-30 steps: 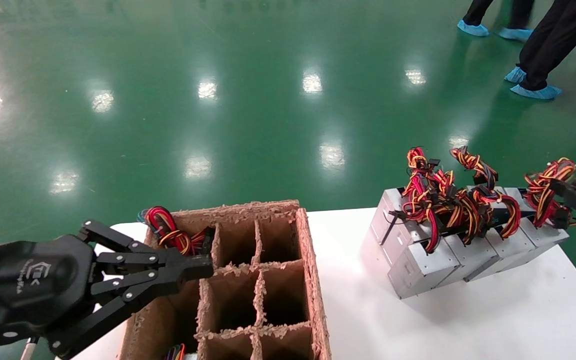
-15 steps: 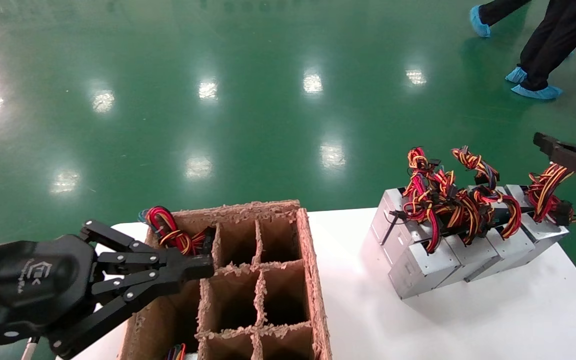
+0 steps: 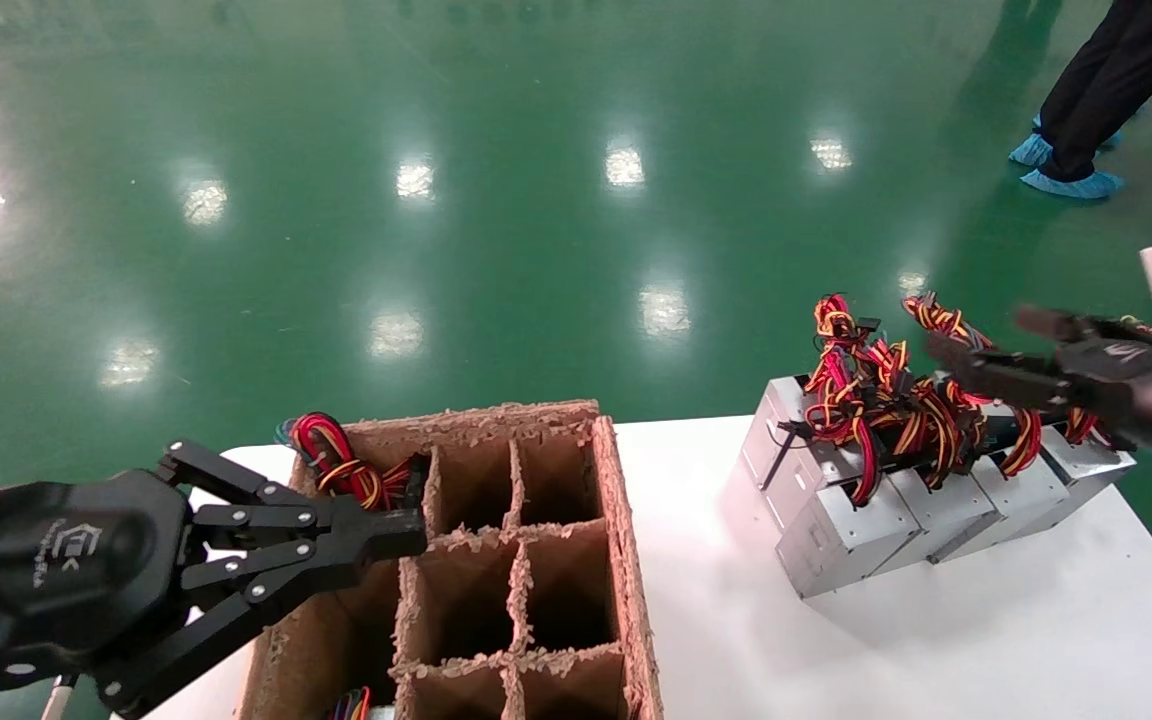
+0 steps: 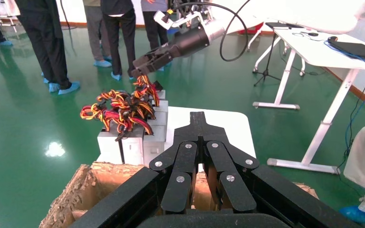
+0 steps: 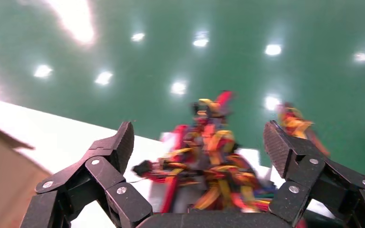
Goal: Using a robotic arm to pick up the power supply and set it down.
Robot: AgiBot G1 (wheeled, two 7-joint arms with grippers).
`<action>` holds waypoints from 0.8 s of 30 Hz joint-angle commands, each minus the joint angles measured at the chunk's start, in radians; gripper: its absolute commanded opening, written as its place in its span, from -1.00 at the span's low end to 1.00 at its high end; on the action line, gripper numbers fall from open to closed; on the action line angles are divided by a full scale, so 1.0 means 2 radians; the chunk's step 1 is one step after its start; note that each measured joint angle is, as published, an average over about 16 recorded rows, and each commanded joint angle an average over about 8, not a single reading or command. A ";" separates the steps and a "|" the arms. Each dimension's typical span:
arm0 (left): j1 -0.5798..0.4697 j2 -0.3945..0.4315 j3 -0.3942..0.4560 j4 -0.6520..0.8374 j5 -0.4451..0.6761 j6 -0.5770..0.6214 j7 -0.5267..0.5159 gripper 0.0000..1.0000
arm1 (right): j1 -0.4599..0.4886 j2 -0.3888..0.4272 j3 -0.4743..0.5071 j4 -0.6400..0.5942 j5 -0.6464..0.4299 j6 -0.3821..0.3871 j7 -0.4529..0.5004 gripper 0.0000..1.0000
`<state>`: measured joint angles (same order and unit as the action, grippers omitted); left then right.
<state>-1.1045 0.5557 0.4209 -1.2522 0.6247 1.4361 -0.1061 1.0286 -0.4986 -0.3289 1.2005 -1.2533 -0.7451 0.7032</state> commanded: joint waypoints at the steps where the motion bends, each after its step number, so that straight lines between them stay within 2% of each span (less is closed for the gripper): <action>1: 0.000 0.000 0.000 0.000 0.000 0.000 0.000 -1.00 | 0.001 -0.003 0.001 0.002 0.012 -0.017 -0.012 1.00; 9: 0.000 0.000 0.000 0.000 0.000 0.000 0.000 -1.00 | 0.005 -0.013 0.006 0.010 0.060 -0.086 -0.059 1.00; 17: 0.000 0.000 0.000 0.000 0.000 0.000 0.000 0.99 | 0.009 -0.023 0.010 0.017 0.107 -0.154 -0.106 1.00; 24: 0.000 0.000 0.000 0.000 0.000 0.000 0.000 1.00 | 0.013 -0.032 0.014 0.024 0.149 -0.214 -0.147 1.00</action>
<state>-1.1045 0.5557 0.4209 -1.2522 0.6246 1.4361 -0.1060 1.0547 -0.5627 -0.3008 1.2482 -0.9556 -1.1725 0.4096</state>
